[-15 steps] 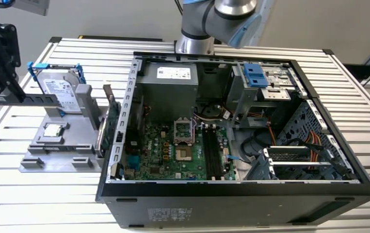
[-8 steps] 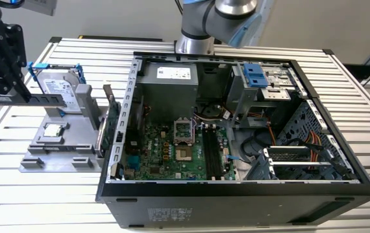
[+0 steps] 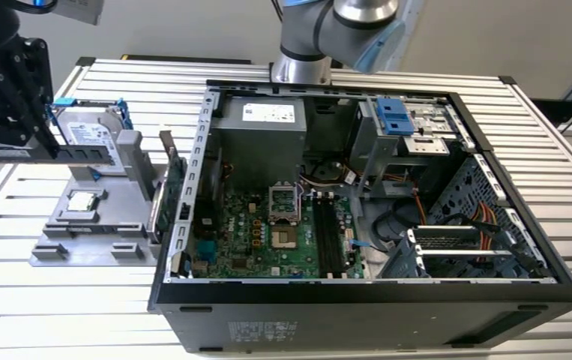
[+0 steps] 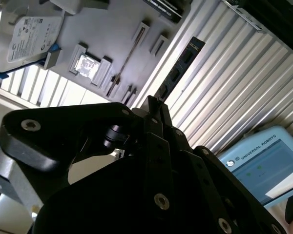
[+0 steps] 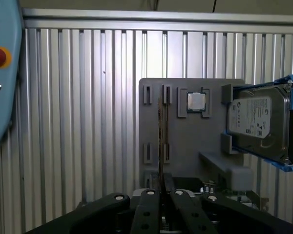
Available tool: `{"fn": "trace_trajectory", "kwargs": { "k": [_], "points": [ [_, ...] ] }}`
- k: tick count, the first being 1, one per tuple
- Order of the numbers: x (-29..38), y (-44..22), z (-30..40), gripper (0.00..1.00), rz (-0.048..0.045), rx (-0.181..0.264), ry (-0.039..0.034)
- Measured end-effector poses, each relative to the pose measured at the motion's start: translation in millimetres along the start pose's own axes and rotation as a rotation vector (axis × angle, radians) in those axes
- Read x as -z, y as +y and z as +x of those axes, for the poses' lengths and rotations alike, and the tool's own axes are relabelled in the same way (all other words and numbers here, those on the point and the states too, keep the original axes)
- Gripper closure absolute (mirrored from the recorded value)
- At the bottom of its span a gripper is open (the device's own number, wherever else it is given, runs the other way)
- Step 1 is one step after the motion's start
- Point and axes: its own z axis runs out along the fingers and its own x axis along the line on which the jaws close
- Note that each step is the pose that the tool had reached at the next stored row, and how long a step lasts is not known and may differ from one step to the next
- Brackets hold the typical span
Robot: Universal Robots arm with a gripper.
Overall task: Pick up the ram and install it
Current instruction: 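Pick up the ram and move it above insertion slot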
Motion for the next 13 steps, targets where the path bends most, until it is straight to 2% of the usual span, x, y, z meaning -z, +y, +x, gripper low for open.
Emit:
{"fn": "trace_trajectory", "kwargs": {
  "k": [13],
  "points": [
    [0.2,-20.3,-0.2,1.0,-0.0004,0.007,0.0001]
  ]
}}
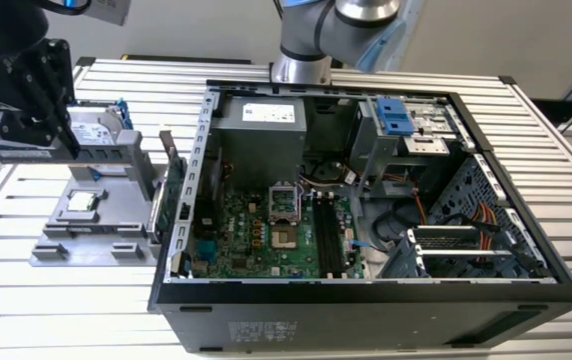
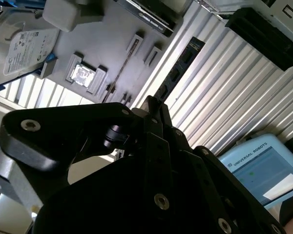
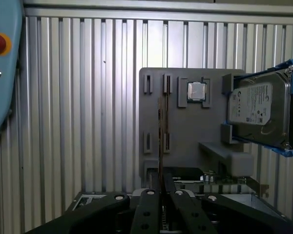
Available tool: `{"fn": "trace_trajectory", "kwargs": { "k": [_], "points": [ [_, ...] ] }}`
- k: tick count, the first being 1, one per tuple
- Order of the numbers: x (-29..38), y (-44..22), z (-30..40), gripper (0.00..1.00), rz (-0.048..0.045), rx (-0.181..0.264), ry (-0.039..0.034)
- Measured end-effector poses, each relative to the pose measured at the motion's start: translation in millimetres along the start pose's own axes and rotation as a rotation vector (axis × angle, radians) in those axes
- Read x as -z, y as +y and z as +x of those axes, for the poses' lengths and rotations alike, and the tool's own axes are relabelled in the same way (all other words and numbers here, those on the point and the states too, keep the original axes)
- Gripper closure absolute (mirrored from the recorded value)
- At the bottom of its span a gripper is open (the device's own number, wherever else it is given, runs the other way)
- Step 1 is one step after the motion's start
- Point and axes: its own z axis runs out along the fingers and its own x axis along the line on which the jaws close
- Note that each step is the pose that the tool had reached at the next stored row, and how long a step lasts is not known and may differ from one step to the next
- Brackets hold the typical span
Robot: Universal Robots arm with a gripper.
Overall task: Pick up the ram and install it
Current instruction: 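Pick up the ram and move it above insertion slot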
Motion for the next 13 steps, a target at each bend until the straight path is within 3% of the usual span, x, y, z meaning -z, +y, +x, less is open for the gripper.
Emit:
{"fn": "trace_trajectory", "kwargs": {
  "k": [13],
  "points": [
    [0.2,-19.4,-0.1,1.0,-0.0001,0.002,0.0]
  ]
}}
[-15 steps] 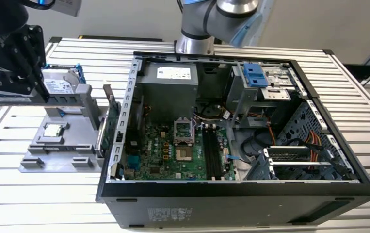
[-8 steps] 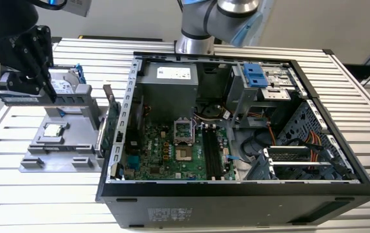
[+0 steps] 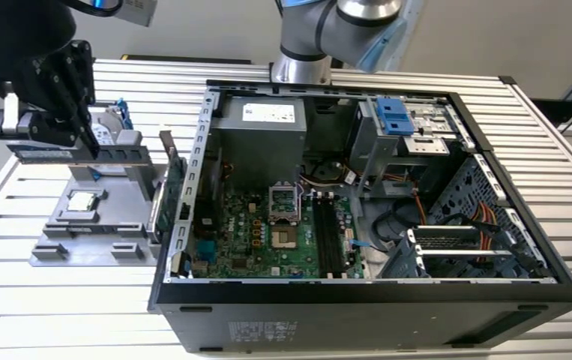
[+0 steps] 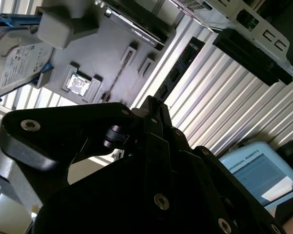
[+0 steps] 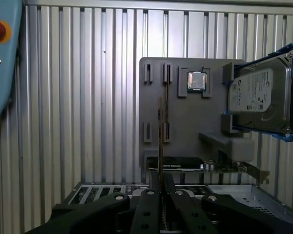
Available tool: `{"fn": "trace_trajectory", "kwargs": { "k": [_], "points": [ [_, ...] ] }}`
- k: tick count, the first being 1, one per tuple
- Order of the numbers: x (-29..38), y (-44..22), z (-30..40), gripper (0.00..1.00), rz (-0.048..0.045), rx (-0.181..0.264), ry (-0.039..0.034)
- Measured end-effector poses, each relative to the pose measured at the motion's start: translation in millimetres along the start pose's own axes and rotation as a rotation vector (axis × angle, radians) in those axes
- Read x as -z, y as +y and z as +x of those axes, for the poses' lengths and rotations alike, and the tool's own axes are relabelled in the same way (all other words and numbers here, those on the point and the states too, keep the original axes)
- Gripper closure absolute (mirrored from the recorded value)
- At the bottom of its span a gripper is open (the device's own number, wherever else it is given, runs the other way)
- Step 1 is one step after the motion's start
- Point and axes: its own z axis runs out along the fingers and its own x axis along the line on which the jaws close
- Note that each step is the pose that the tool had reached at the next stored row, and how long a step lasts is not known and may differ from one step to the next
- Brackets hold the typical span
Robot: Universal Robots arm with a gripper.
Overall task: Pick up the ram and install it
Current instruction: 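Pick up the ram and move it above insertion slot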
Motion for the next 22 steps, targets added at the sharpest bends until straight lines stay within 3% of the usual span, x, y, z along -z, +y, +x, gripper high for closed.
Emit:
{"fn": "trace_trajectory", "kwargs": {
  "k": [22],
  "points": [
    [0.2,-27.0,0.0,1.0,0.0,0.0,0.0]
  ]
}}
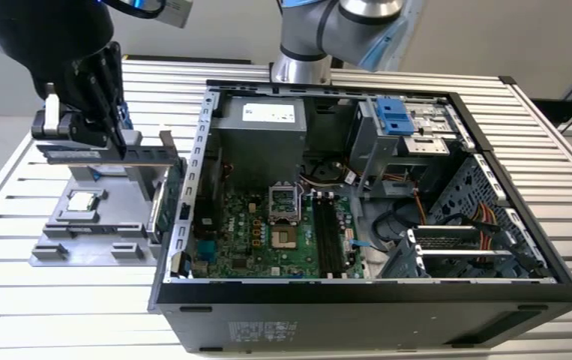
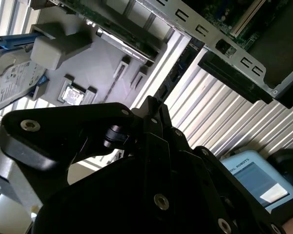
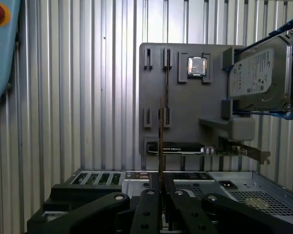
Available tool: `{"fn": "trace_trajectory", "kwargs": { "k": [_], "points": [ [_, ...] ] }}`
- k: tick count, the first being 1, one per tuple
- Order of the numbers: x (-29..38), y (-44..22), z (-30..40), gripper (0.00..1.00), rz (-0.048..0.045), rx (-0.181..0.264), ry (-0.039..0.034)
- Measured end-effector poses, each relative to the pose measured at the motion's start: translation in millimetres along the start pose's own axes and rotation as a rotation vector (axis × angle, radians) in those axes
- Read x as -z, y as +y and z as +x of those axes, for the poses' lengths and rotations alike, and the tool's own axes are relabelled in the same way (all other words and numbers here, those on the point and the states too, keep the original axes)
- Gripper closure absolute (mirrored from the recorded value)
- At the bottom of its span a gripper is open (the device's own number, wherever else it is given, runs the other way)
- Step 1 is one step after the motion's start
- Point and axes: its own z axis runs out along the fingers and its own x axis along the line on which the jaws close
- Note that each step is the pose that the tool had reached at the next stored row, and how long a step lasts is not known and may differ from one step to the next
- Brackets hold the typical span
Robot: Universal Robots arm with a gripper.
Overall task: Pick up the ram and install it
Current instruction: 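Pick up the ram and move it above insertion slot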
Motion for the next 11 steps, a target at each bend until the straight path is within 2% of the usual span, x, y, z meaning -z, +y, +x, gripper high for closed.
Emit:
{"fn": "trace_trajectory", "kwargs": {
  "k": [11],
  "points": [
    [0.1,-10.4,0.0,1.0,-0.0001,0.0,0.0001]
  ]
}}
